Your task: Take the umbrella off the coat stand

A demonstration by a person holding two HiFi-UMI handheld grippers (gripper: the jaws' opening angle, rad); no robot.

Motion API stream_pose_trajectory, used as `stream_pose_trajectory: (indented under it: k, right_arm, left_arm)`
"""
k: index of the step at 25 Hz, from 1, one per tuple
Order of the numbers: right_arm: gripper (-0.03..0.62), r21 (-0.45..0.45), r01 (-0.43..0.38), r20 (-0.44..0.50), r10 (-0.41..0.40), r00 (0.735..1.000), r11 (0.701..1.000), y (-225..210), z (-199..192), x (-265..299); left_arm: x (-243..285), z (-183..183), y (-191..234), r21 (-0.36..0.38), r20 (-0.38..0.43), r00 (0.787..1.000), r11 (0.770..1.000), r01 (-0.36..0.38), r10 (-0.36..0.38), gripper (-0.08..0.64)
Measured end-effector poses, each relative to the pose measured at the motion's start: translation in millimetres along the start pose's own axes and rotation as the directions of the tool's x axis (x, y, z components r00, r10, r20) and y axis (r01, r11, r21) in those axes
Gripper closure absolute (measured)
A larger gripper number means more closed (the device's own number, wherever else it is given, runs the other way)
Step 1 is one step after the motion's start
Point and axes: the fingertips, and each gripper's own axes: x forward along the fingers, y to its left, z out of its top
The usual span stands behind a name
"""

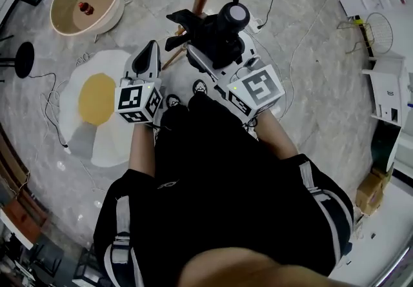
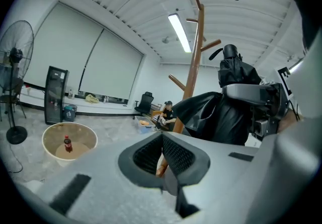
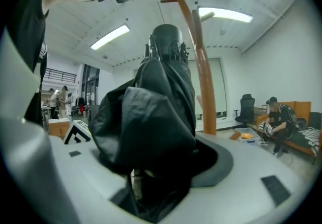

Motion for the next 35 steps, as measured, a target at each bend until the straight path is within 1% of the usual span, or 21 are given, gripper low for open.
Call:
stream_pose_trajectory:
  k: [3,7,10,13,15,17,19,21,24,27,32,33,35]
  right_arm:
    - [0.308,-0.01,-0.072,-0.011,0.071,0.997,0.997,20.1,-2.8,27.2]
    - [0.308,-0.016,-0.17,-0.025,0.17,0.985,0.985,32.0,-1.9,33.9]
    - [0.308,-0.018,-0.247,-0.035,0.246,0.969,0.969,51.2,-6.6,48.9]
    - [0.308,-0.019,-0.326,-0.046,0.325,0.945,0.945,76.2,-16.0,68.2]
    - [0.308,-0.006,-0.384,-0.045,0.384,0.922,0.923,90.2,-22.2,79.5]
    - [0.308,0.001,-0.451,-0.04,0.451,0.892,0.893,101.6,-27.3,89.2]
    - [0.308,0.002,-0.509,-0.053,0.508,0.859,0.861,110.3,-34.1,92.7]
    - [0.308,-0.005,-0.55,-0.079,0.548,0.833,0.835,115.0,-41.4,88.6]
    - [0.308,-0.019,-0.61,-0.096,0.606,0.79,0.792,122.1,-50.3,78.3]
    - [0.308,-0.028,-0.658,-0.109,0.652,0.75,0.752,128.7,-61.6,70.1]
    - [0.308,-0.03,-0.696,-0.128,0.688,0.715,0.718,125.5,-71.1,55.3]
    - [0.308,-0.029,-0.705,-0.127,0.697,0.706,0.709,127.0,-71.4,54.6]
    - [0.308,-0.035,-0.719,-0.12,0.711,0.693,0.694,131.2,-69.8,53.2]
  left_arm:
    - [-18.4,1.4,28.9,-0.017,0.013,0.997,0.997,-0.072,0.072,0.555]
    - [-39.1,8.2,31.9,-0.028,0.034,0.984,0.985,-0.171,0.172,0.555]
    - [-63.1,10.3,45.7,-0.043,0.052,0.967,0.968,-0.248,0.25,0.555]
    - [-94.4,11.8,64.2,-0.053,0.069,0.941,0.943,-0.329,0.332,0.555]
    - [-114.4,12.6,75.5,-0.061,0.079,0.913,0.916,-0.395,0.399,0.555]
    - [-132.9,15.0,85.4,-0.082,0.094,0.872,0.877,-0.473,0.48,0.555]
    - [-147.5,15.5,86.3,-0.108,0.106,0.829,0.835,-0.54,0.55,0.555]
    - [-155.5,12.9,75.2,-0.127,0.111,0.796,0.803,-0.583,0.595,0.555]
    - [-166.1,5.3,52.2,-0.128,0.115,0.754,0.762,-0.635,0.647,0.555]
    - [-181.4,-5.1,37.3,-0.141,0.113,0.699,0.708,-0.692,0.706,0.555]
    - [-194.3,-13.9,13.2,-0.151,0.103,0.643,0.65,-0.744,0.759,0.555]
    - [-196.6,-12.6,11.5,-0.149,0.107,0.632,0.641,-0.753,0.768,0.555]
    - [-201.2,-5.6,7.3,-0.133,0.125,0.617,0.63,-0.766,0.777,0.555]
